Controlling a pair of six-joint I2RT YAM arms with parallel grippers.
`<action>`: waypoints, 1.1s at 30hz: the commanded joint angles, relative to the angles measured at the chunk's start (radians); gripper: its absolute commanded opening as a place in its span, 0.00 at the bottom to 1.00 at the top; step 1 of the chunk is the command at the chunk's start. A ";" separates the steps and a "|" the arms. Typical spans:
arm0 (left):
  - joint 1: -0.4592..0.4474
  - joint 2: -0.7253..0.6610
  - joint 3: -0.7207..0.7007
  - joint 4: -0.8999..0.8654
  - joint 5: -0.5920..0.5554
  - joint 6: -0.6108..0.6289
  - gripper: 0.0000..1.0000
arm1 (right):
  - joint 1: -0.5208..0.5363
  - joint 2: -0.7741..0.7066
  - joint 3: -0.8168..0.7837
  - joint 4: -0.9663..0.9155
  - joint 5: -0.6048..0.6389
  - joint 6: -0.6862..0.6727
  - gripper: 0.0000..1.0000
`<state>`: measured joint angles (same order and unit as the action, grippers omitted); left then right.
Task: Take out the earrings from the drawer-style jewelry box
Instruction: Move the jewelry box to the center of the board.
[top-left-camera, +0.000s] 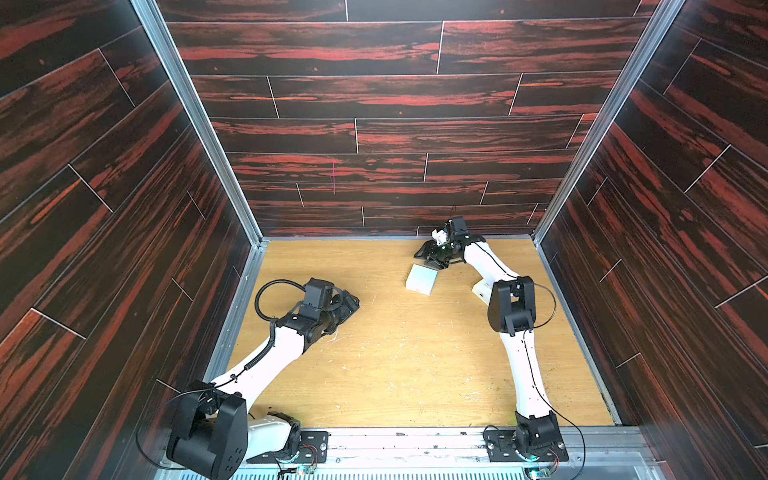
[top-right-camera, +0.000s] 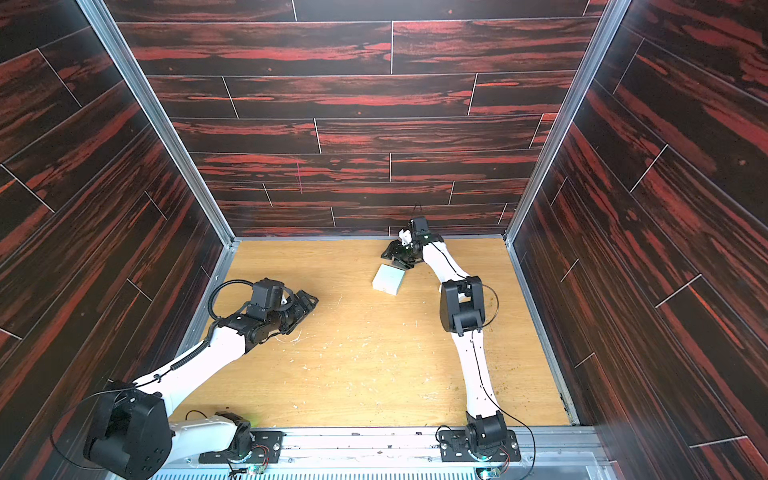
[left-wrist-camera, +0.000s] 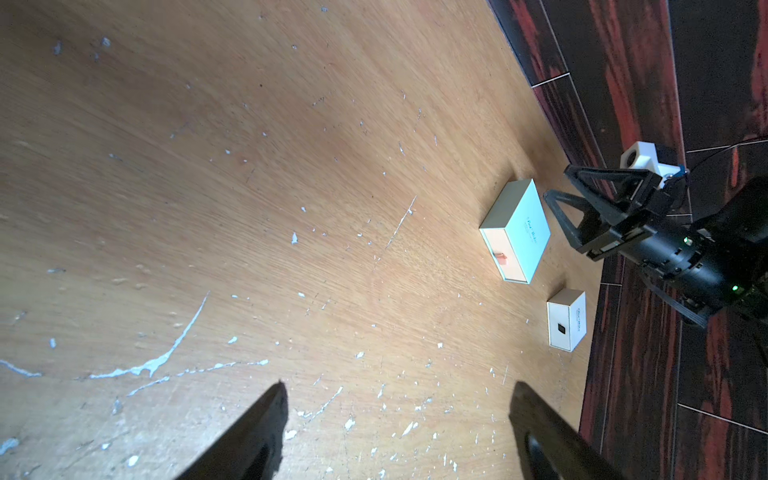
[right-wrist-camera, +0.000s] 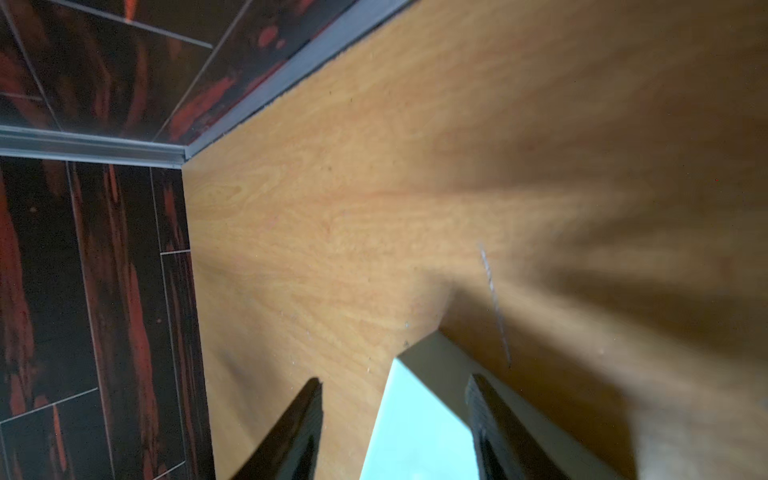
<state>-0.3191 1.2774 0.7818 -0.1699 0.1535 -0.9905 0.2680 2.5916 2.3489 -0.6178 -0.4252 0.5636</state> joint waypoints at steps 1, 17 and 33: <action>-0.003 -0.030 0.002 -0.040 0.006 0.021 0.85 | -0.006 0.038 0.017 -0.044 0.008 -0.012 0.58; -0.003 0.004 0.011 -0.029 0.004 0.018 0.85 | 0.047 -0.014 -0.101 -0.032 -0.120 -0.067 0.56; -0.003 -0.017 -0.019 -0.040 0.010 0.027 0.86 | 0.186 -0.212 -0.457 0.064 -0.208 -0.132 0.54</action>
<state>-0.3191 1.2766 0.7799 -0.1879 0.1574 -0.9833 0.4301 2.4355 1.9560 -0.5766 -0.5869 0.4580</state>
